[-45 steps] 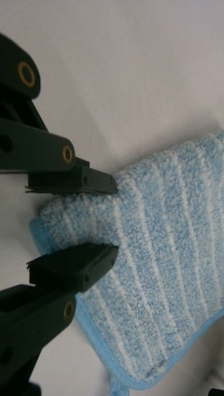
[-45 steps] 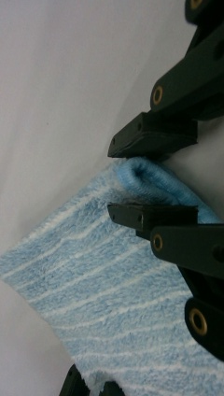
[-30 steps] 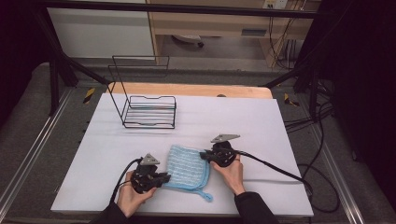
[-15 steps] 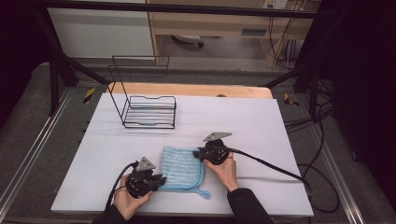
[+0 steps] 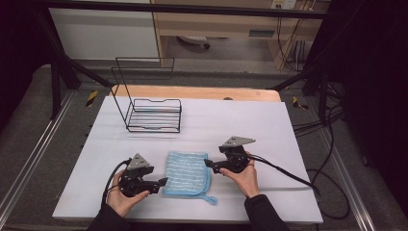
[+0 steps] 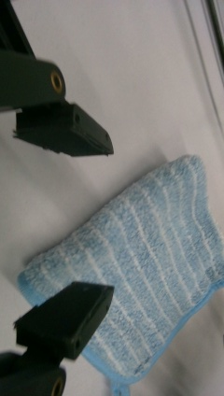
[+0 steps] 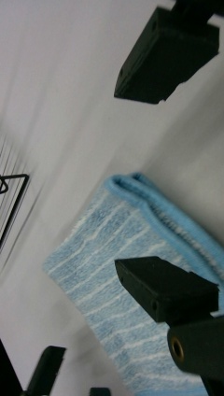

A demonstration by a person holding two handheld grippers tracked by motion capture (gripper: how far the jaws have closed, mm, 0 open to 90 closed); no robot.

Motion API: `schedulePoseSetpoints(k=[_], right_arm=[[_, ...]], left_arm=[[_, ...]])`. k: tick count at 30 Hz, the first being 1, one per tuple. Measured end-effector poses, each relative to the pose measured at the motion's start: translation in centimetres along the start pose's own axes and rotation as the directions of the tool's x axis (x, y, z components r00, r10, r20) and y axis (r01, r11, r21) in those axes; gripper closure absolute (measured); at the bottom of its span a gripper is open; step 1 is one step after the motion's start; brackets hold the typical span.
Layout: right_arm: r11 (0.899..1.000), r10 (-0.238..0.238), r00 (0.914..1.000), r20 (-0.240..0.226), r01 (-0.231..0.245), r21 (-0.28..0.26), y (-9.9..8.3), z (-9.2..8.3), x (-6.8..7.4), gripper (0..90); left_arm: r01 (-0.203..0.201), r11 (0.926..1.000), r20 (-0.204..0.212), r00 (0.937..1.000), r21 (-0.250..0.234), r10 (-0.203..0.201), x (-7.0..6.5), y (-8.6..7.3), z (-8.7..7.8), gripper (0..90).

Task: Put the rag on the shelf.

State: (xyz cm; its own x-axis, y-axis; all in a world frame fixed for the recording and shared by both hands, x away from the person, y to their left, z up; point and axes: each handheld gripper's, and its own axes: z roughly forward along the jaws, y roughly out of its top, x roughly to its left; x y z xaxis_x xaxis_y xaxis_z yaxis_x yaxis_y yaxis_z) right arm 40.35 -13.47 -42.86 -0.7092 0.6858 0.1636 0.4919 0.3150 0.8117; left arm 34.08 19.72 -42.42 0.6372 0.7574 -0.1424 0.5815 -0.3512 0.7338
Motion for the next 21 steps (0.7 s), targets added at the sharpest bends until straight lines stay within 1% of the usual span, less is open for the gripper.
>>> schedulePoseSetpoints(k=[2, 5, 7, 9, 11, 16, 17, 21], right_arm=[[1.0, -0.004, 1.0, 0.009, 0.004, 0.008, -0.4, -0.5, -0.2, 9.2], [1.0, -0.002, 1.0, 0.002, 0.002, 0.017, -1.1, -1.1, -0.3, 6.4], [1.0, 0.004, 1.0, 0.0, -0.004, 0.018, -1.6, -1.5, -0.3, 5.2], [1.0, 0.008, 0.9999, -0.009, -0.008, 0.018, -2.1, -1.9, -0.3, 4.3], [1.0, 0.026, 0.9996, -0.013, -0.026, 0.013, -2.7, -2.4, -0.3, 3.8], [0.999, 0.037, 0.9992, -0.017, -0.036, 0.005, -3.2, -3.1, -0.5, 4.0], [0.999, 0.045, 0.9989, -0.014, -0.045, 0.005, -3.2, -3.2, -0.4, 4.0], [1.0, 0.029, 0.9996, -0.006, -0.029, 0.006, -3.4, -3.3, -0.4, 3.9]], left_arm=[[-0.009, 0.9999, -0.004, 1.0, 0.009, 0.009, 0.3, 0.3, 0.1, 18.2], [-0.024, 0.9996, -0.012, 0.9996, 0.016, 0.024, 0.5, 0.9, 0.4, 11.2], [-0.03, 0.9994, -0.013, 0.9995, 0.016, 0.03, 0.7, 1.3, 0.4, 8.5], [-0.034, 0.9994, -0.014, 0.9993, 0.009, 0.034, 0.8, 1.7, 0.5, 7.9], [-0.043, 0.9991, -0.014, 0.999, 0.0, 0.043, 0.8, 2.2, 0.6, 7.4], [-0.038, 0.9993, -0.007, 0.9993, -0.003, 0.038, 1.3, 3.9, 1.2, 8.7], [-0.035, 0.9994, -0.002, 0.9994, -0.004, 0.035, 1.5, 4.2, 1.4, 9.5], [0.003, 1.0, 0.004, 1.0, -0.007, -0.003, 2.2, 5.5, 2.5, 13.6]])
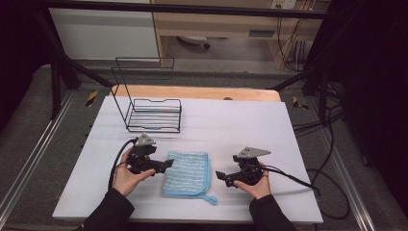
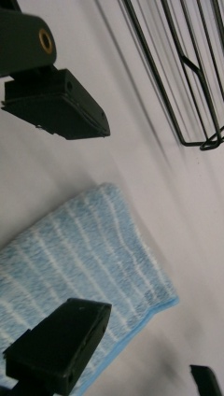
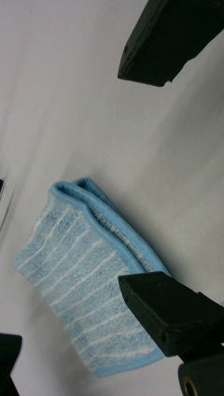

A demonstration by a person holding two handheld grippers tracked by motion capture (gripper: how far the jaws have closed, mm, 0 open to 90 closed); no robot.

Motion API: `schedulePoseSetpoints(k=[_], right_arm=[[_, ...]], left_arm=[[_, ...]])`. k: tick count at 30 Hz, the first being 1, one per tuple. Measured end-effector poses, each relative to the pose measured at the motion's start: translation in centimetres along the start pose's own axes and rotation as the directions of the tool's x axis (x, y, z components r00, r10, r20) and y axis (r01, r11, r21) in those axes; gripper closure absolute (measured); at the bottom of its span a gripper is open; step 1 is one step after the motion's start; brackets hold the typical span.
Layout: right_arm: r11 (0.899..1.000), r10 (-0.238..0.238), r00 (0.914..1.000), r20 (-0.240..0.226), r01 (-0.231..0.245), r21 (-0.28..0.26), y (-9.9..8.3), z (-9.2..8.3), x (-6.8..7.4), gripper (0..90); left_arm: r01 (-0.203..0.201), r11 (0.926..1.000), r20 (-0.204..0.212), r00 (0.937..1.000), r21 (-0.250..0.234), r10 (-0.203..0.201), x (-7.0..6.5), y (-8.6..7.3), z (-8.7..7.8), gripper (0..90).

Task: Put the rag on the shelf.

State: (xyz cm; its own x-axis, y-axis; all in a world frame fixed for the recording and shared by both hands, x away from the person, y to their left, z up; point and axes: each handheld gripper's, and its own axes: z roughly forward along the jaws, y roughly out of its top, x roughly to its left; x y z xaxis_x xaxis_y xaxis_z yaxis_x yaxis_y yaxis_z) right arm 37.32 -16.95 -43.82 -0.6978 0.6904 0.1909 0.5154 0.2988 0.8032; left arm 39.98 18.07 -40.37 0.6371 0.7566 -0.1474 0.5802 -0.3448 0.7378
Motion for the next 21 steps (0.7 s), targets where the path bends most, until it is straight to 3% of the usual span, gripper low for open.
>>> schedulePoseSetpoints(k=[2, 5, 9, 13, 16, 21], right_arm=[[1.0, 0.001, 1.0, -0.007, -0.001, 0.012, -0.1, 0.1, 0.0, 3.9], [1.0, 0.0, 1.0, -0.008, 0.0, 0.022, -0.2, 0.3, 0.1, 3.9], [1.0, -0.001, 1.0, -0.01, 0.002, 0.021, -0.2, 0.4, 0.1, 4.2], [1.0, 0.002, 1.0, -0.009, -0.002, 0.017, -0.2, 0.4, 0.1, 4.3], [1.0, 0.004, 0.9999, -0.011, -0.004, 0.015, -0.2, 0.5, 0.1, 4.9], [1.0, 0.012, 0.9997, -0.023, -0.011, 0.029, -0.2, 0.7, 0.1, 5.4]], left_arm=[[0.009, 0.9999, -0.01, 0.9999, 0.006, -0.009, 0.4, 0.4, 0.7, 17.0], [0.054, 0.9986, -0.011, 0.9985, -0.004, -0.054, 1.0, 0.6, 1.8, 21.3], [0.062, 0.9975, -0.035, 0.9975, 0.033, -0.061, 1.4, 0.4, 3.2, 30.0], [0.07, 0.9954, 0.002, 0.9975, 0.065, -0.07, 1.5, 0.0, 4.0, 44.2], [0.063, 0.9928, 0.019, 0.9977, 0.101, -0.066, 1.4, -0.2, 4.4, 50.8], [0.094, 0.99, 0.038, 0.9944, 0.105, -0.098, 1.7, -0.7, 5.0, 57.6]])
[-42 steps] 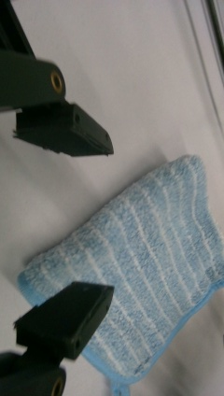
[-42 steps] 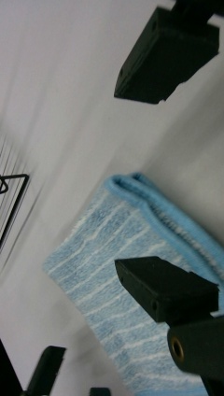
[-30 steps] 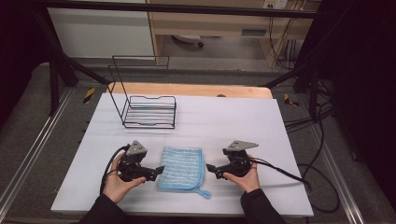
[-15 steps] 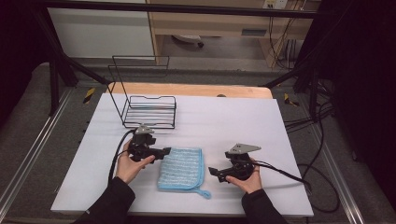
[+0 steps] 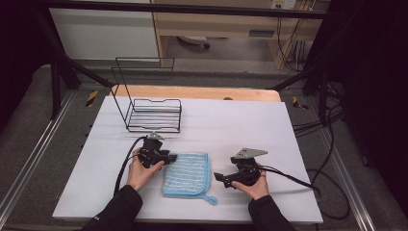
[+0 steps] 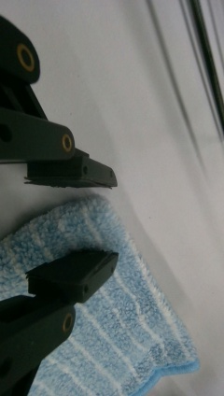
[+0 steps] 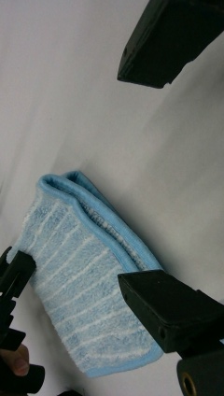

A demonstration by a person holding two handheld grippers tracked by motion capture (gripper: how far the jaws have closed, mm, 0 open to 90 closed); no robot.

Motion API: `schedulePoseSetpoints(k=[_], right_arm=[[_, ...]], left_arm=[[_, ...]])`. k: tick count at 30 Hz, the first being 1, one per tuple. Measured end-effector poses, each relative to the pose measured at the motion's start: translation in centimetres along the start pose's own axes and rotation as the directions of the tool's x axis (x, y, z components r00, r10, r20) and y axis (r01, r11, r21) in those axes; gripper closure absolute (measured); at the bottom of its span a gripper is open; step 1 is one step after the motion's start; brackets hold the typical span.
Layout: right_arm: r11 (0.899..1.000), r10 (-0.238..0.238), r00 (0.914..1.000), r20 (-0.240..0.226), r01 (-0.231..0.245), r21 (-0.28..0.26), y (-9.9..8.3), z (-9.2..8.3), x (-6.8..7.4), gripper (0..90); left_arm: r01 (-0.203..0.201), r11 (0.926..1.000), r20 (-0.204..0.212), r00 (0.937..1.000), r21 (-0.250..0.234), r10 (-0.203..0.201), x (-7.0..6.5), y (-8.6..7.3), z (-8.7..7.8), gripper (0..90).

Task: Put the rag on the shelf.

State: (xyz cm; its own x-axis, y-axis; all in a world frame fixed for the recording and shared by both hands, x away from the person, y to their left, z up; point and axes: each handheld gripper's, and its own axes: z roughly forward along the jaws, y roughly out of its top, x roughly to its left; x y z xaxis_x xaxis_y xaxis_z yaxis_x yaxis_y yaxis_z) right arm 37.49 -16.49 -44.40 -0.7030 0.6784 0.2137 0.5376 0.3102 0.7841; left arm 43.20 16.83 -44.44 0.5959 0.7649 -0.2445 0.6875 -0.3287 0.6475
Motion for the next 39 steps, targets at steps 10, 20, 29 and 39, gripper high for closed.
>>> schedulePoseSetpoints(k=[10, 20, 29, 39], right_arm=[[1.0, -0.018, 0.9998, 0.004, 0.018, -0.008, 0.6, 0.2, 0.0, 9.0], [0.999, -0.019, 0.9997, 0.018, 0.02, -0.043, 3.2, 1.2, 0.2, 16.8], [1.0, 0.01, 0.9994, 0.032, -0.01, -0.005, 4.9, 5.3, 0.5, 33.5], [0.997, 0.003, 0.9989, 0.047, -0.007, 0.073, 3.9, 6.7, 0.4, 49.9]], left_arm=[[-0.001, 1.0, 0.016, 0.9999, 0.0, 0.001, -0.4, -0.2, 0.1, 75.1], [-0.008, 0.9999, -0.004, 1.0, -0.008, 0.008, -0.7, -0.4, 0.2, 77.2], [-0.03, 0.9995, -0.006, 0.9995, -0.009, 0.03, -0.7, -0.4, 0.3, 77.1], [-0.047, 0.9987, -0.003, 0.9989, -0.016, 0.047, -0.7, -0.5, 0.3, 76.9]])
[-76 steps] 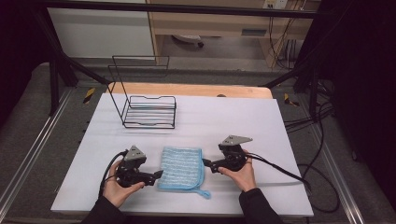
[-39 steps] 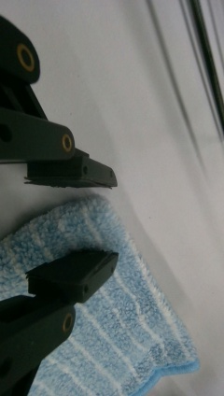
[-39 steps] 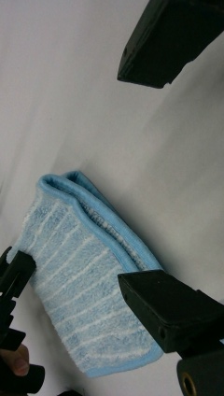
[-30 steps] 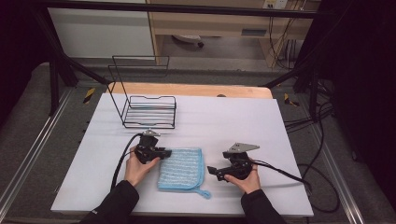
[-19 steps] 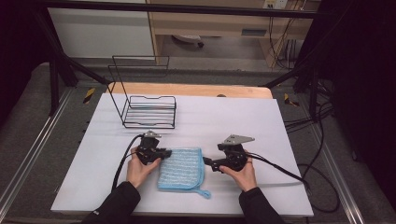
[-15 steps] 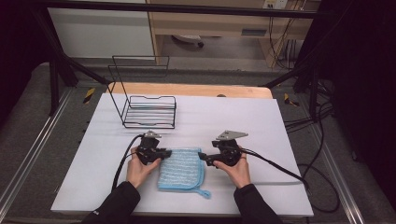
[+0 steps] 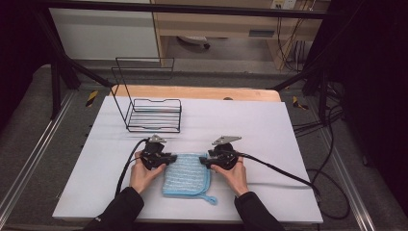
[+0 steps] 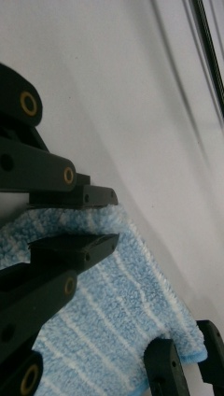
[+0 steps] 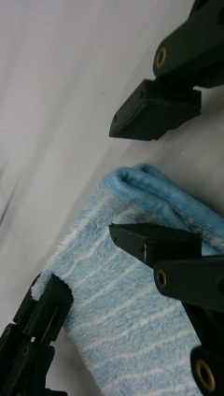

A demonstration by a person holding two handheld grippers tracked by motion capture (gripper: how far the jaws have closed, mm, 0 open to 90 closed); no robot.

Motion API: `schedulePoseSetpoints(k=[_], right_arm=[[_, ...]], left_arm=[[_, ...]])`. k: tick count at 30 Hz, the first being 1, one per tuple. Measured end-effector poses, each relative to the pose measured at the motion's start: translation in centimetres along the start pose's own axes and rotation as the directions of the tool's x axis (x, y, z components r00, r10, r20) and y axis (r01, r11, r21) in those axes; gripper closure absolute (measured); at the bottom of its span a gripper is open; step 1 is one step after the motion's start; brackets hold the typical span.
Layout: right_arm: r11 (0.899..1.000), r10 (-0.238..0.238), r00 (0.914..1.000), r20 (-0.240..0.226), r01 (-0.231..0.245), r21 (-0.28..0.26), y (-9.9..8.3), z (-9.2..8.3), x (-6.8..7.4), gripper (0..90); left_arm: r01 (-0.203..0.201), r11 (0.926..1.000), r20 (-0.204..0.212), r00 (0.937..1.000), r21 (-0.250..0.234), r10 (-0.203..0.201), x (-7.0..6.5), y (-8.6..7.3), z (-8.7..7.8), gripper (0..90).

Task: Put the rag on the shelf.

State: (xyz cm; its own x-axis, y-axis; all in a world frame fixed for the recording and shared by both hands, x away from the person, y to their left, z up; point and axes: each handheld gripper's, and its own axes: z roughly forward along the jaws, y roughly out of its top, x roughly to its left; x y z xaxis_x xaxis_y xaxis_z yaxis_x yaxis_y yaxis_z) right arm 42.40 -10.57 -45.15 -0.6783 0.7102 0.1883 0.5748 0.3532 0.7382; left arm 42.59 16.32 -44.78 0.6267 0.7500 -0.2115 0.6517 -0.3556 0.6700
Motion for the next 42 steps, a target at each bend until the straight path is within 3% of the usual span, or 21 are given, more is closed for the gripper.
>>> schedulePoseSetpoints(k=[11, 18, 27, 34, 42], right_arm=[[0.997, 0.068, 0.9969, -0.04, -0.067, 0.035, -0.2, 0.2, 0.2, 65.8], [0.991, 0.128, 0.9892, -0.072, -0.124, 0.056, -0.1, 0.3, 0.2, 75.5], [0.983, 0.183, 0.9779, -0.1, -0.179, 0.05, -0.1, 0.2, -0.2, 80.0], [0.985, 0.173, 0.9782, -0.115, -0.172, 0.021, 0.1, -0.4, -0.2, 80.4], [0.986, 0.159, 0.977, -0.142, -0.165, -0.031, 0.6, -1.6, 0.1, 80.4]], left_arm=[[-0.019, 0.9998, -0.005, 0.9998, -0.004, 0.019, -0.1, -0.1, 0.0, 76.6], [-0.021, 0.9998, -0.002, 0.9998, -0.007, 0.021, -0.1, -0.1, 0.0, 76.6], [-0.015, 0.9998, 0.017, 0.9997, -0.01, 0.016, 0.2, -0.1, -0.1, 77.4], [0.003, 0.9997, 0.029, 0.9996, -0.024, -0.002, 0.3, 0.0, -0.5, 78.9], [0.005, 0.9955, 0.055, 0.9985, -0.095, 0.0, 0.2, 0.2, -2.3, 79.3]])
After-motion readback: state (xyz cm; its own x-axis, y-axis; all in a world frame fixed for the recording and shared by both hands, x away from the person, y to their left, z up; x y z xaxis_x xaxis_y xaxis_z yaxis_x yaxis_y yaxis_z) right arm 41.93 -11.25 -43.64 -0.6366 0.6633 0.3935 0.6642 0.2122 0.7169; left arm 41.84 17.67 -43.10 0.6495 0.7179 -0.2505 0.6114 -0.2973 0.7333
